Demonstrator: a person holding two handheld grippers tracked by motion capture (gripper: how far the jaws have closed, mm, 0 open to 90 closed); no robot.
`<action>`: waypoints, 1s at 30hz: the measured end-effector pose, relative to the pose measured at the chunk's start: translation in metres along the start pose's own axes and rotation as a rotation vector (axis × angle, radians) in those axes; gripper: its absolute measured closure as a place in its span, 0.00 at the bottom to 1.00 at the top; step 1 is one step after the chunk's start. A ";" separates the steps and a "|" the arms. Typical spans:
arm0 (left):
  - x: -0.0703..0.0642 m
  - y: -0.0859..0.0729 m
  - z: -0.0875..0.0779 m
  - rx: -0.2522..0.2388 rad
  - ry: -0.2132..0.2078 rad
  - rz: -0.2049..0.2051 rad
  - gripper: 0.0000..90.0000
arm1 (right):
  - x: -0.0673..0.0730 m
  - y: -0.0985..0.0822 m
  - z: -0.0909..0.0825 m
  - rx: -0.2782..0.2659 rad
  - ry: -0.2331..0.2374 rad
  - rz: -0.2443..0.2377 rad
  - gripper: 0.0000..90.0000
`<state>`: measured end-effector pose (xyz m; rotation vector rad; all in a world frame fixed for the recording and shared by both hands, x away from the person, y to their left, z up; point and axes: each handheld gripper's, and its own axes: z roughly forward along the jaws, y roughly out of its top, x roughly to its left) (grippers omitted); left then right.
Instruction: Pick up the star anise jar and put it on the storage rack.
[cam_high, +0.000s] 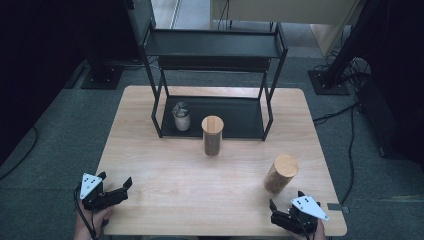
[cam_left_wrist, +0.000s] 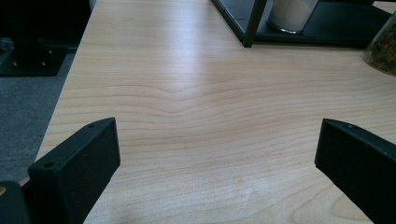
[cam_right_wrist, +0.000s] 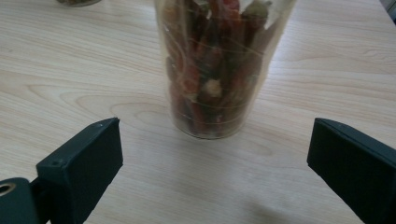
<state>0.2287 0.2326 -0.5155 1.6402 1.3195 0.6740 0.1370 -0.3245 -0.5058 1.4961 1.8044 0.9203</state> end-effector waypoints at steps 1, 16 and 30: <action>0.000 0.000 0.000 0.000 -0.001 0.001 0.00 | 0.002 0.000 0.000 0.000 0.005 0.005 0.04; 0.000 0.000 0.000 -0.003 -0.004 -0.002 0.00 | 0.028 0.001 -0.005 -0.007 0.041 -0.002 0.04; 0.000 0.000 0.000 -0.003 -0.003 0.002 0.00 | 0.052 0.010 0.000 -0.020 0.080 -0.029 0.04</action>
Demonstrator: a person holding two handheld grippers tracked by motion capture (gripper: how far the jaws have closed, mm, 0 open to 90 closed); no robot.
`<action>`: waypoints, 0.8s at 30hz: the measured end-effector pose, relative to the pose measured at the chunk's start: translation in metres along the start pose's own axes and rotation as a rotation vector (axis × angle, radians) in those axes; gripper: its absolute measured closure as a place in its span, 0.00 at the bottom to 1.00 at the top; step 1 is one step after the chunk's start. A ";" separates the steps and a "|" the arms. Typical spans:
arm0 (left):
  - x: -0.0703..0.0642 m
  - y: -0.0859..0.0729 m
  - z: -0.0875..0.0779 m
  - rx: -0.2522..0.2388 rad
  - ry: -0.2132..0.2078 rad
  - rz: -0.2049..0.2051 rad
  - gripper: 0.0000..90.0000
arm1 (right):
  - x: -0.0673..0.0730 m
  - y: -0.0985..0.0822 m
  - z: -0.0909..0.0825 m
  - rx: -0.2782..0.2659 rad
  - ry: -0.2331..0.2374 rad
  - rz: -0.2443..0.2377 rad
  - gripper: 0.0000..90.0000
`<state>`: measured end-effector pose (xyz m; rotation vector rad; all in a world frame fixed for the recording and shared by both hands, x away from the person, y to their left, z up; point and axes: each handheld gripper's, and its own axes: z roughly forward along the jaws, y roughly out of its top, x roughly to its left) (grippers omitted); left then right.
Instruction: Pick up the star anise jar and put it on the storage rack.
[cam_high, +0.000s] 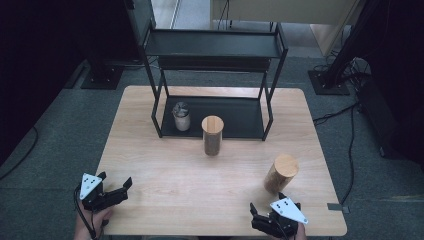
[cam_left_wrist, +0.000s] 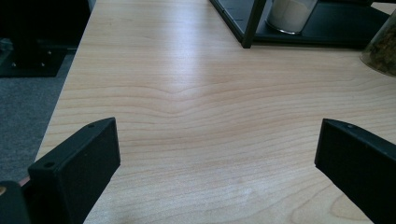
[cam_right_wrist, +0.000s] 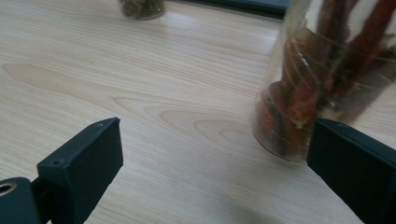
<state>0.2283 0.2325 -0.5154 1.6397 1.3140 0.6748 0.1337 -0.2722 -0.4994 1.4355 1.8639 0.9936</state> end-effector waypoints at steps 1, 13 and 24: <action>0.000 0.000 0.000 0.000 0.000 0.001 0.00 | 0.001 0.001 0.001 0.000 0.002 -0.002 0.04; 0.000 0.000 0.000 -0.001 0.000 0.003 0.00 | 0.016 0.010 0.009 -0.011 0.031 -0.023 0.04; 0.000 0.000 0.000 -0.002 -0.001 0.003 0.00 | 0.029 0.018 0.020 -0.013 0.057 -0.042 0.04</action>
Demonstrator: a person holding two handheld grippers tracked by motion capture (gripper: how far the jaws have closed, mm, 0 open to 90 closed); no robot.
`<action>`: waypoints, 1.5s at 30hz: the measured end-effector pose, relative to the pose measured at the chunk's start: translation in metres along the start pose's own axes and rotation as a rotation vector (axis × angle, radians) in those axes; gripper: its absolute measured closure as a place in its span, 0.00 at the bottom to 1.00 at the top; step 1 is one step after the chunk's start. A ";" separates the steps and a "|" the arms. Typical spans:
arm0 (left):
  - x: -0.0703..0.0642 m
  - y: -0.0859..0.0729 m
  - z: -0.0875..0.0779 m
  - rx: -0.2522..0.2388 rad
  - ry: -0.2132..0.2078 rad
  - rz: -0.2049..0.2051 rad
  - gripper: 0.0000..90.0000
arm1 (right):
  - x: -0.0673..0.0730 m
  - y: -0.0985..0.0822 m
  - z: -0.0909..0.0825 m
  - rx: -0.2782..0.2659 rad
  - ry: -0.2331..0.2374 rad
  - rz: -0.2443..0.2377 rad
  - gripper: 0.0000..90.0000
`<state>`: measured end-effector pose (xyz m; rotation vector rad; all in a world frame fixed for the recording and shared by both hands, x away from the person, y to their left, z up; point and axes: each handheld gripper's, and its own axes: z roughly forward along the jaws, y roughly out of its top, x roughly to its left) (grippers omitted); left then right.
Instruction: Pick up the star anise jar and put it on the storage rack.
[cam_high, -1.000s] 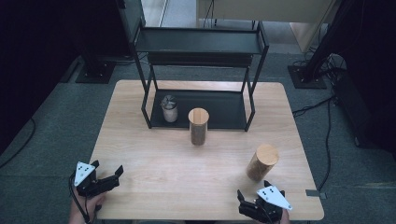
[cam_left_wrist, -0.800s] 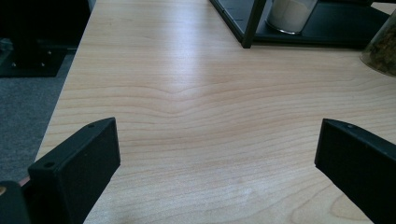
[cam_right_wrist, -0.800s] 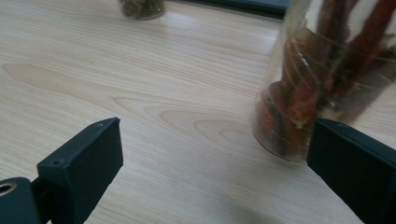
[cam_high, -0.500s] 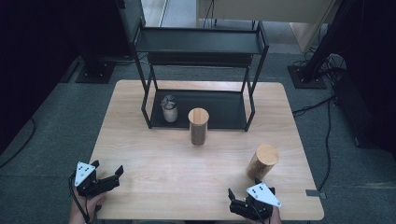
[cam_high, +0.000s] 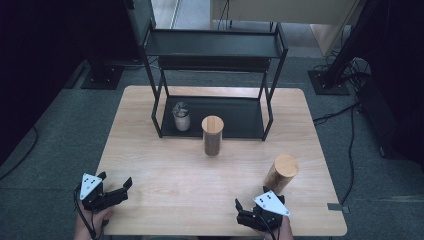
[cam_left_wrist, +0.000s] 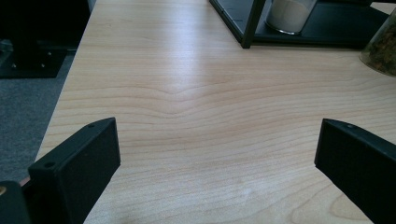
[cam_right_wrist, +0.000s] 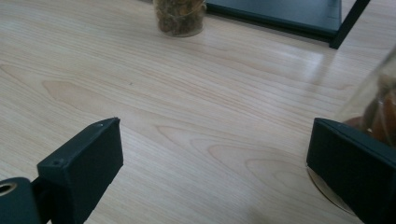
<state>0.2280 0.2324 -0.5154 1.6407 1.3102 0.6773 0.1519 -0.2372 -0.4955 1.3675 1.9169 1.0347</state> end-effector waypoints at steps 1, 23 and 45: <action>0.000 0.000 0.000 0.000 0.000 0.000 0.00 | 0.001 0.001 0.001 0.001 0.000 -0.001 0.04; 0.000 0.000 0.000 -0.002 -0.002 -0.003 0.00 | 0.019 0.018 0.031 0.009 0.033 -0.049 0.04; 0.001 0.000 0.000 -0.003 -0.007 -0.009 0.00 | 0.029 0.039 0.063 0.010 0.046 -0.084 0.04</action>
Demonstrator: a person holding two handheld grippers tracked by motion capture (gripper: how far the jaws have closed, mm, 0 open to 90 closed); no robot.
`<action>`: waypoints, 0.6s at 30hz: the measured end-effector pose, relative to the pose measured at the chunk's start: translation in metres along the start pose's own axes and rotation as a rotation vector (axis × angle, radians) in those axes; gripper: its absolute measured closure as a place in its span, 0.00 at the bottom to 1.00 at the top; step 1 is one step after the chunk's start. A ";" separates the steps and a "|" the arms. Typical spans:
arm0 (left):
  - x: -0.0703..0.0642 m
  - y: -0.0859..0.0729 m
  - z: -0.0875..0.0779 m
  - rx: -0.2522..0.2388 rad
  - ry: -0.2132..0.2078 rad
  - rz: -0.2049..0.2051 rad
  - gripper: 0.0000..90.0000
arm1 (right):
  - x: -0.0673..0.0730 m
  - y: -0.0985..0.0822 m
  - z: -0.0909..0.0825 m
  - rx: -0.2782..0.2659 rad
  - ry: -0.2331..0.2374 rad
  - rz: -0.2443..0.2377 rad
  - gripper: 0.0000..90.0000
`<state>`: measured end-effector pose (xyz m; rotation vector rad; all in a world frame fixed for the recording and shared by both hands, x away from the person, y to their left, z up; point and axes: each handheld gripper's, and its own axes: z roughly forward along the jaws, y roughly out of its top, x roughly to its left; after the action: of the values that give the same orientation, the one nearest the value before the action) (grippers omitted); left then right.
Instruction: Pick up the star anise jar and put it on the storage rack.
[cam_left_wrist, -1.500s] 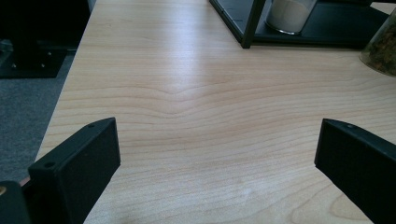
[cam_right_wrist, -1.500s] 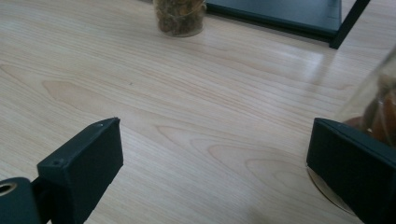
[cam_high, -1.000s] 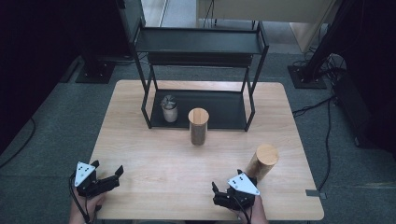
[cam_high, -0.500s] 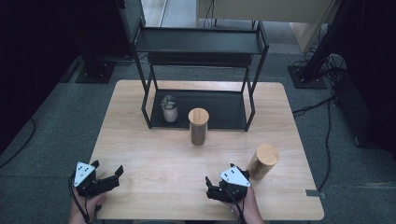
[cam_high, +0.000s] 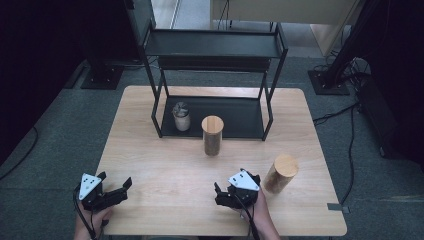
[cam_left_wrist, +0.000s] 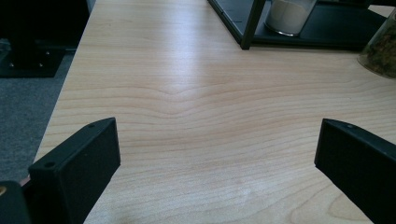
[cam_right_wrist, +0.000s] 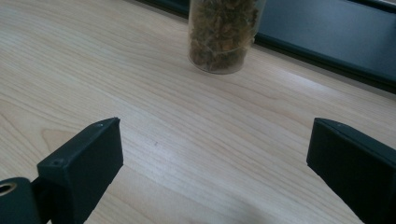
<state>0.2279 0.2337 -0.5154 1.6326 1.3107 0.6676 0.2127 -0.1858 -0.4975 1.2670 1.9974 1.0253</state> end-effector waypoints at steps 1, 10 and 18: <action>0.000 0.000 0.000 0.000 0.000 0.000 0.00 | 0.001 0.001 0.002 0.000 0.002 0.000 0.04; 0.000 0.000 0.000 -0.002 0.000 -0.003 0.00 | 0.004 0.006 0.014 0.003 0.007 -0.006 0.04; 0.000 0.000 0.000 -0.004 -0.002 -0.006 0.00 | 0.002 0.010 0.023 -0.002 -0.005 0.004 0.04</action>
<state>0.2277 0.2342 -0.5154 1.6248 1.3117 0.6647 0.2348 -0.1745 -0.5021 1.2724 1.9903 1.0245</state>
